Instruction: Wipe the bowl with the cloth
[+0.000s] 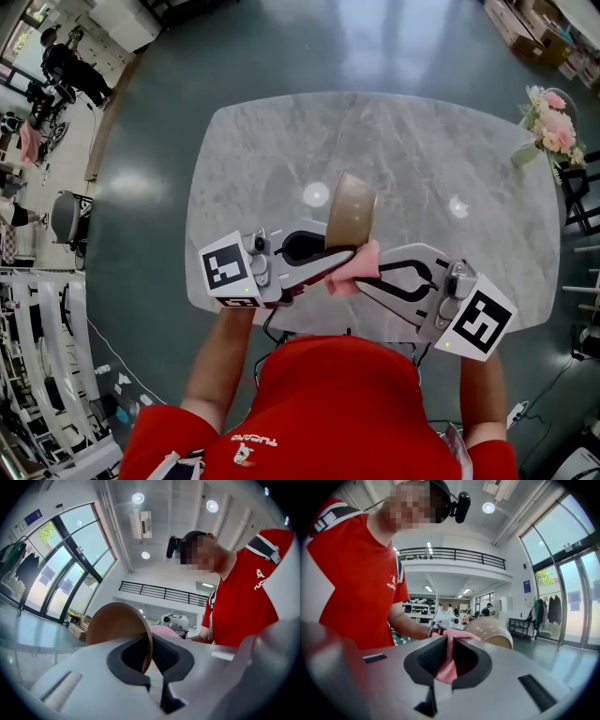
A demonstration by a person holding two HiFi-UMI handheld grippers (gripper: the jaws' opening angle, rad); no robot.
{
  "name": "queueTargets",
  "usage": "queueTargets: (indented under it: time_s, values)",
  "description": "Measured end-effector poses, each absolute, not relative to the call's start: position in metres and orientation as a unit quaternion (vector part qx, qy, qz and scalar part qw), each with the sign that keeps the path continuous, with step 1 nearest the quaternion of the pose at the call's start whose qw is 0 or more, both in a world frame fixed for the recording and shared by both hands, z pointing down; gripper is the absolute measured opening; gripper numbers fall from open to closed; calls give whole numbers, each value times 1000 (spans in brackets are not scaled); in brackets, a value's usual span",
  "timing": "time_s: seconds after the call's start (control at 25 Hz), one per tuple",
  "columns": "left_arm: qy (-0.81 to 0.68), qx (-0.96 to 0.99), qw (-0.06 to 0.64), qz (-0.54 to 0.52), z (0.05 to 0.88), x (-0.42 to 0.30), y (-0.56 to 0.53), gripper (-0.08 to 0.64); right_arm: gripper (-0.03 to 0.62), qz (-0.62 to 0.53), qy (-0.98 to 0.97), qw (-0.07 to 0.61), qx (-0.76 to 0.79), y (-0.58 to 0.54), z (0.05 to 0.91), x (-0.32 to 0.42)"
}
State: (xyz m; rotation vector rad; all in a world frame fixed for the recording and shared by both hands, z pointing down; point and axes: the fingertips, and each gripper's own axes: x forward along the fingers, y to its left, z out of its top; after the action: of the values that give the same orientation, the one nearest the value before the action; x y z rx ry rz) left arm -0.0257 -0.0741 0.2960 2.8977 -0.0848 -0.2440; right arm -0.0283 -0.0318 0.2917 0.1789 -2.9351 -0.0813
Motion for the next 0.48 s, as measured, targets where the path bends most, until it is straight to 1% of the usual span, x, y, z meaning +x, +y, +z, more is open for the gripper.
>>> queueTargets:
  time_s: [0.12, 0.28, 0.48]
  values:
    - [-29, 990, 112, -76, 297, -24, -73, 11, 20, -4, -995, 77, 68, -34, 286, -28]
    - [-29, 991, 109, -66, 302, -20, -73, 11, 20, -8, -992, 48, 118, -51, 273, -21]
    - [-23, 992, 107, -58, 304, -16, -69, 11, 20, -8, -988, 40, 148, -61, 266, -15]
